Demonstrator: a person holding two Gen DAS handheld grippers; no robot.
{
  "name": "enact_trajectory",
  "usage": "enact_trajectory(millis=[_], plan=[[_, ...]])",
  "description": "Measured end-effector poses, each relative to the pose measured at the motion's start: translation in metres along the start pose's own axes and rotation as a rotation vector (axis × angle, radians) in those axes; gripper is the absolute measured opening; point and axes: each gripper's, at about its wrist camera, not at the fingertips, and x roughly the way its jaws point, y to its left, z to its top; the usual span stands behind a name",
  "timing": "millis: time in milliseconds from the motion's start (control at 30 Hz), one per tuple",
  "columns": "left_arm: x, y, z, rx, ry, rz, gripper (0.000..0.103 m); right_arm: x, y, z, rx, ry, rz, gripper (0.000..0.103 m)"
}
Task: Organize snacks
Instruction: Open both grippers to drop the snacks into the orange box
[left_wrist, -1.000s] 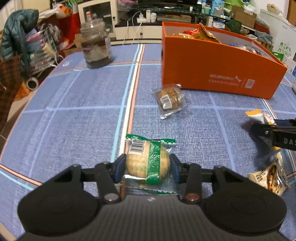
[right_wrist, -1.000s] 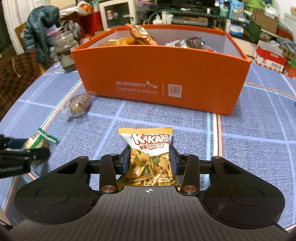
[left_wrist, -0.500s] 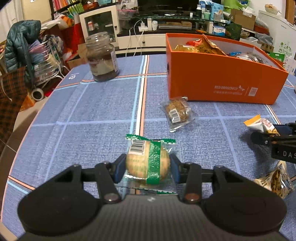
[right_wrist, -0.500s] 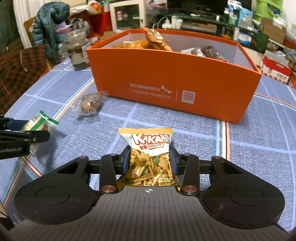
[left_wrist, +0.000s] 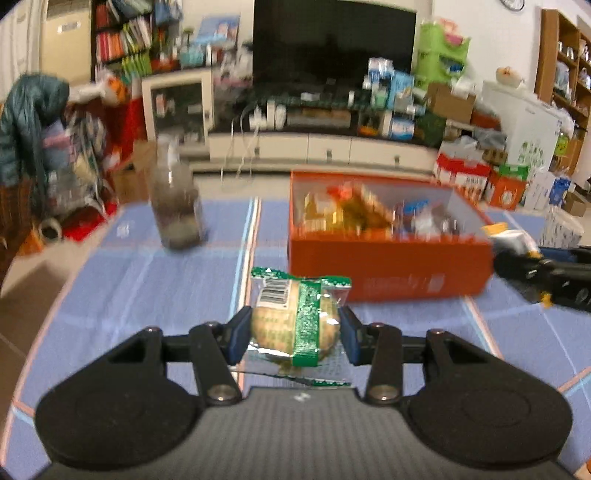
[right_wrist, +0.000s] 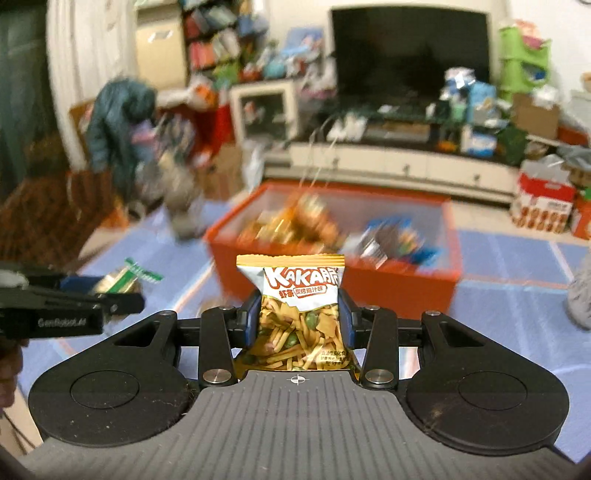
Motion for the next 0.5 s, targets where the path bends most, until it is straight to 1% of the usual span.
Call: enact_trajectory(millis=[100,233,367,433,467,500], plan=[[0.008,-0.006,0.025,0.003,-0.027,-0.006,0.044,-0.01,-0.023,0.015,0.055,-0.031,-0.027,0.027],[0.026,-0.023,0.056,0.025,-0.05,-0.014,0.044,-0.004,-0.049,0.031,0.095,-0.043,-0.057,0.027],[0.053,-0.041,0.085,0.036,-0.056,-0.01,0.044,0.022,-0.065,0.064,0.092,-0.056,-0.08,0.027],[0.073,-0.048,0.097,0.032,-0.043,-0.028,0.046,0.042,-0.07,0.081,0.076,-0.045,-0.083,0.028],[0.089,-0.051,0.104,0.037,-0.024,-0.057,0.05,0.056,-0.072,0.089,0.063,-0.037,-0.083,0.031],[0.101,-0.05,0.108,0.033,-0.02,-0.063,0.074,0.069,-0.073,0.095,0.052,-0.024,-0.091,0.033]])
